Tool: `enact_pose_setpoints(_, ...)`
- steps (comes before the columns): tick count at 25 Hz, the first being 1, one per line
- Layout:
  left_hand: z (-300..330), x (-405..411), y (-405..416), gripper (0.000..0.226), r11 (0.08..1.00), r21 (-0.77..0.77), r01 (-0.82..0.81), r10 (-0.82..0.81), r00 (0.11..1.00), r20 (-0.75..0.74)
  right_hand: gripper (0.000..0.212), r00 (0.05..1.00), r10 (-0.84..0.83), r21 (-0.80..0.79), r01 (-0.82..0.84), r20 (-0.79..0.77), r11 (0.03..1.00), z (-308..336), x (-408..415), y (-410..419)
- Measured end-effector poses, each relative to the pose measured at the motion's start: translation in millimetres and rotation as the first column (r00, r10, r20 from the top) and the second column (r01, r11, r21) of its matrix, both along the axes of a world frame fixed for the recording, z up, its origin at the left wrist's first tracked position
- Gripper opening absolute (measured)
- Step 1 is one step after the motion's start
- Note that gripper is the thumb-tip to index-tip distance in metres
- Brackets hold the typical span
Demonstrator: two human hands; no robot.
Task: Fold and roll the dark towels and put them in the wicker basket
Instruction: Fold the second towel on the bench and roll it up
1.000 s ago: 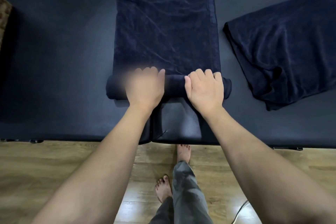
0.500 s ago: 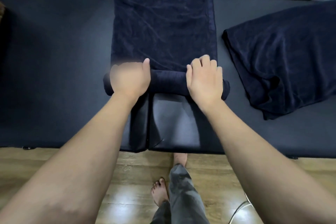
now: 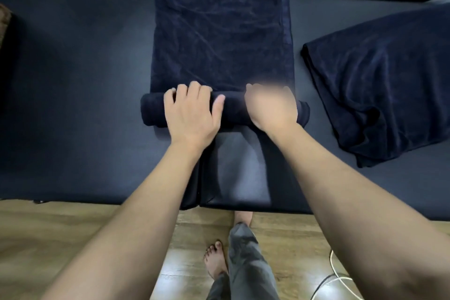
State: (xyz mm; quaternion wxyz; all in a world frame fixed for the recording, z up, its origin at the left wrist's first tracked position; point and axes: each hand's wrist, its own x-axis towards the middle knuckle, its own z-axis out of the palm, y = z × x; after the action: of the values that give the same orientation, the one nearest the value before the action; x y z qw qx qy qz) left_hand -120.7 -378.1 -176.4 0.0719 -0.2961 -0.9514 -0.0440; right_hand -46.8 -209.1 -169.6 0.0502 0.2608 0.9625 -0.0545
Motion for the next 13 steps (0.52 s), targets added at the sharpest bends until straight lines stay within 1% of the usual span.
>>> enact_pose_setpoints(2, -4.2, -3.4, 3.4, 0.051, 1.0, -0.011, 0.011, -0.011, 1.0, 0.008, 0.049, 0.999, -0.024, -0.125, 0.029, 0.038, 0.992, 4.1, -5.8, 7.7)
enact_pose_setpoints(4, -3.6, -11.7, 8.8, 0.054, 0.999, -0.032, -0.018, 0.018, 1.0, 0.025, 0.05, 0.996, -0.042, -0.198, 0.056, 0.074, 0.979, 7.0, -12.7, 13.1)
enact_pose_setpoints(5, -3.2, -15.3, 11.7, 0.056, 0.998, -0.04, -0.042, 0.043, 0.999, 0.03, 0.048, 0.998, -0.05, -0.174, 0.057, 0.046, 0.983, 7.3, -13.7, 11.9)
enact_pose_setpoints(6, -1.8, -20.4, 15.7, 0.057, 0.997, -0.05, -0.063, 0.065, 0.997, 0.047, 0.045, 0.999, -0.041, -0.078, 0.04, -0.015, 0.996, 5.4, -11.7, 8.2)
enact_pose_setpoints(7, -0.4, -25.8, 20.0, 0.057, 0.995, -0.065, -0.075, 0.08, 0.994, 0.074, 0.041, 0.996, -0.027, 0.059, 0.032, -0.084, 0.998, 1.9, -6.0, 2.3)
enact_pose_setpoints(8, 0.6, -30.4, 24.0, 0.057, 0.993, -0.087, -0.083, 0.092, 0.99, 0.105, 0.037, 0.99, -0.018, 0.166, 0.042, -0.14, 0.985, -3.0, 2.6, -3.8)
enact_pose_setpoints(9, 1.3, -35.2, 27.8, 0.057, 0.99, -0.109, -0.088, 0.103, 0.985, 0.139, 0.034, 0.98, -0.005, 0.236, 0.053, -0.198, 0.97, -10.5, 12.1, -8.4)
enact_pose_setpoints(11, 2.6, -44.1, 33.4, 0.06, 0.985, -0.149, -0.089, 0.118, 0.973, 0.197, 0.033, 0.965, 0.027, 0.261, 0.043, -0.26, 0.964, -24.0, 26.9, -12.4)
enact_pose_setpoints(13, 4.2, -46.7, 32.6, 0.061, 0.986, -0.133, -0.103, 0.129, 0.972, 0.198, 0.035, 0.953, 0.026, 0.254, 0.054, -0.301, 0.966, -28.2, 20.3, -4.8)
